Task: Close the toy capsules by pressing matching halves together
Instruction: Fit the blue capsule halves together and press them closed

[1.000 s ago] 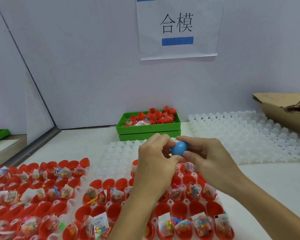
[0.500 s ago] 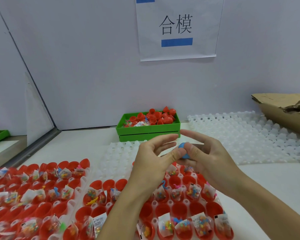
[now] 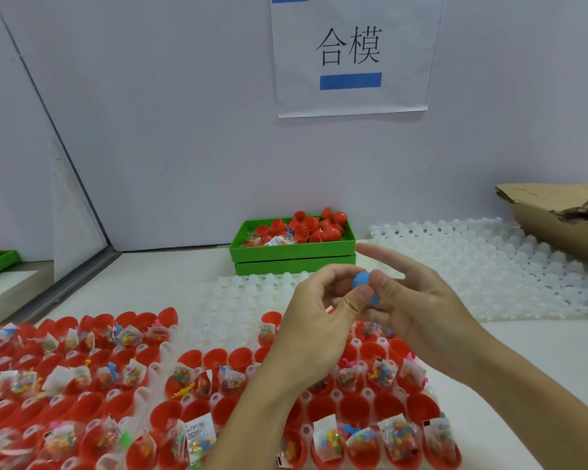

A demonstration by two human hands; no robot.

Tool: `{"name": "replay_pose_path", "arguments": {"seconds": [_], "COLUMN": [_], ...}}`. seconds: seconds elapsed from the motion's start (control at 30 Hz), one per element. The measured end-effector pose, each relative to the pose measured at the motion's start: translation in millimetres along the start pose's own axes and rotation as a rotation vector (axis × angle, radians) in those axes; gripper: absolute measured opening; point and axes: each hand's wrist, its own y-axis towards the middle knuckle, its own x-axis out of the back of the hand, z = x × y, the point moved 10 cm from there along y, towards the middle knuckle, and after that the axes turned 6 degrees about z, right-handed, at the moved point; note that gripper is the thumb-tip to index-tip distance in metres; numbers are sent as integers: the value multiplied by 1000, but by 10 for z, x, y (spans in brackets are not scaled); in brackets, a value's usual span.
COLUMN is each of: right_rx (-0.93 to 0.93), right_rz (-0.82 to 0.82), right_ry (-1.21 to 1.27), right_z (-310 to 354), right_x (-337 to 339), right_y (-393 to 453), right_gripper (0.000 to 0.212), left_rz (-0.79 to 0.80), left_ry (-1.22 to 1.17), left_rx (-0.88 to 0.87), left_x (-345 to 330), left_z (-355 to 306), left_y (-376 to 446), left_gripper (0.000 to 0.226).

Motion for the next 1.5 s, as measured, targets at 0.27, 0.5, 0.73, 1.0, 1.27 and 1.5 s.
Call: {"name": "replay_pose_path", "arguments": {"seconds": [0.27, 0.5, 0.73, 1.0, 1.27, 1.5], "right_rx": [-53, 12, -68, 175, -140, 169], "right_rz": [-162, -251, -470, -943, -1063, -1088], "right_ry": [-419, -538, -31, 399, -55, 451], "right_z": [45, 98, 134, 683, 1058, 753], "right_x": [97, -13, 626, 2142, 2593, 2794], "right_y": [-45, -87, 116, 384, 273, 289], "right_gripper": [34, 15, 18, 42, 42, 26], "left_rz": [-317, -221, -282, -255, -306, -340], "left_ry": [435, 591, 498, 496, 437, 310], "left_rx": [-148, -214, -179, -190, -204, -190], "left_x": [300, 85, 216, 149, 180, 243], "left_z": [-236, -312, -319, -298, -315, -305], "left_y": [-81, -81, -130, -86, -108, -92], "left_gripper": [40, 49, 56, 37, 18, 21]}}
